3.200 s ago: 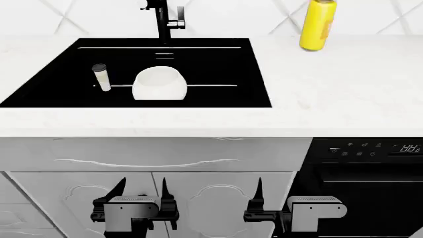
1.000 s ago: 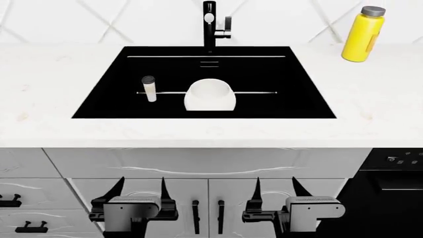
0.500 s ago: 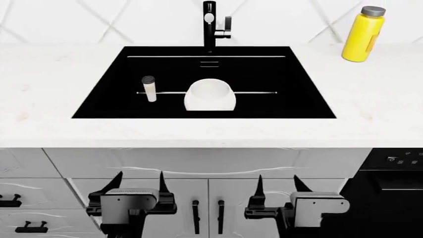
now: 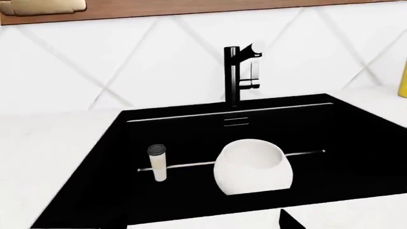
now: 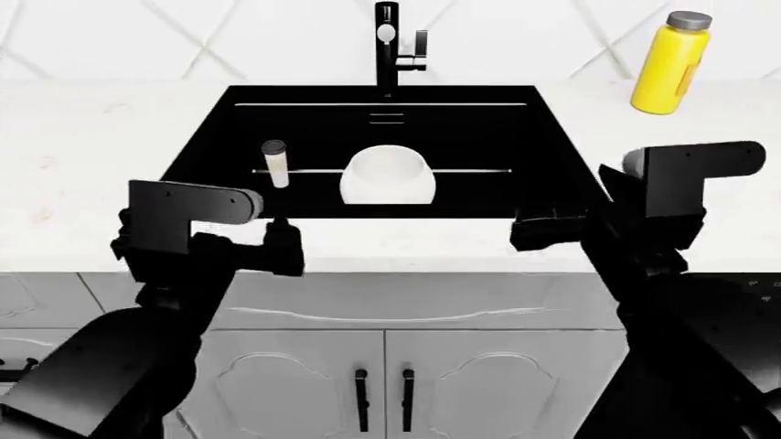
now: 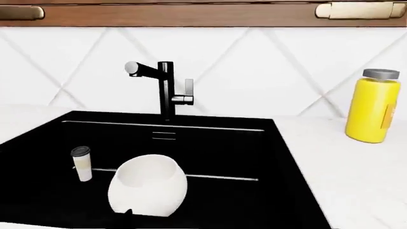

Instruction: Pick the cup and bowl from the sink and place them on the counter for drying.

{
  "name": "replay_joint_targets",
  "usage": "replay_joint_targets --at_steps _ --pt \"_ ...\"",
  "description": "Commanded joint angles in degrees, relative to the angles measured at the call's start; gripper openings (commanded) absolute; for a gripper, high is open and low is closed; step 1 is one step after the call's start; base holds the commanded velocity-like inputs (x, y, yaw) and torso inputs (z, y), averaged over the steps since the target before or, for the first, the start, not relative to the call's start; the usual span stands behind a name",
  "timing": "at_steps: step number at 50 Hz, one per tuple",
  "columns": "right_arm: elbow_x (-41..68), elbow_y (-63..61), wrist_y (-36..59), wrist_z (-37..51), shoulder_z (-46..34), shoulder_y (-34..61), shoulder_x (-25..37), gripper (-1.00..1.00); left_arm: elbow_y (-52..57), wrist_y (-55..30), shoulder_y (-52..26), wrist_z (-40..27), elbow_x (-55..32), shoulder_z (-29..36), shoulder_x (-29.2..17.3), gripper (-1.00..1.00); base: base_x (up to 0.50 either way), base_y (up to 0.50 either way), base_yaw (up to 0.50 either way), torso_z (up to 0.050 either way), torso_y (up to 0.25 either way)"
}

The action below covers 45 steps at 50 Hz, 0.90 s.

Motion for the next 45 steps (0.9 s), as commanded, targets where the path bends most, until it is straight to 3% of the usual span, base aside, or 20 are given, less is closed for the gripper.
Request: replay_joint_targets --at_steps 1,16,45 --pt "8.0 5.5 18.0 -2.1 -0.6 25.0 4.5 1.00 -2.5 -19.5 -20.8 1.6 -6.8 -3.4 -1.5 1.00 0.00 0.00 0.00 0.000 0.000" --pt "8.4 8.6 20.3 -2.3 -0.9 25.9 6.1 1.00 -10.9 -20.3 -28.2 4.1 -6.6 0.3 -4.0 1.00 0.03 0.00 0.00 0.000 0.000" --pt "11.5 6.2 22.4 -0.2 2.5 21.3 6.7 1.00 -10.6 -21.7 -26.5 3.7 -8.4 0.5 -5.2 1.00 0.38 0.00 0.00 0.000 0.000"
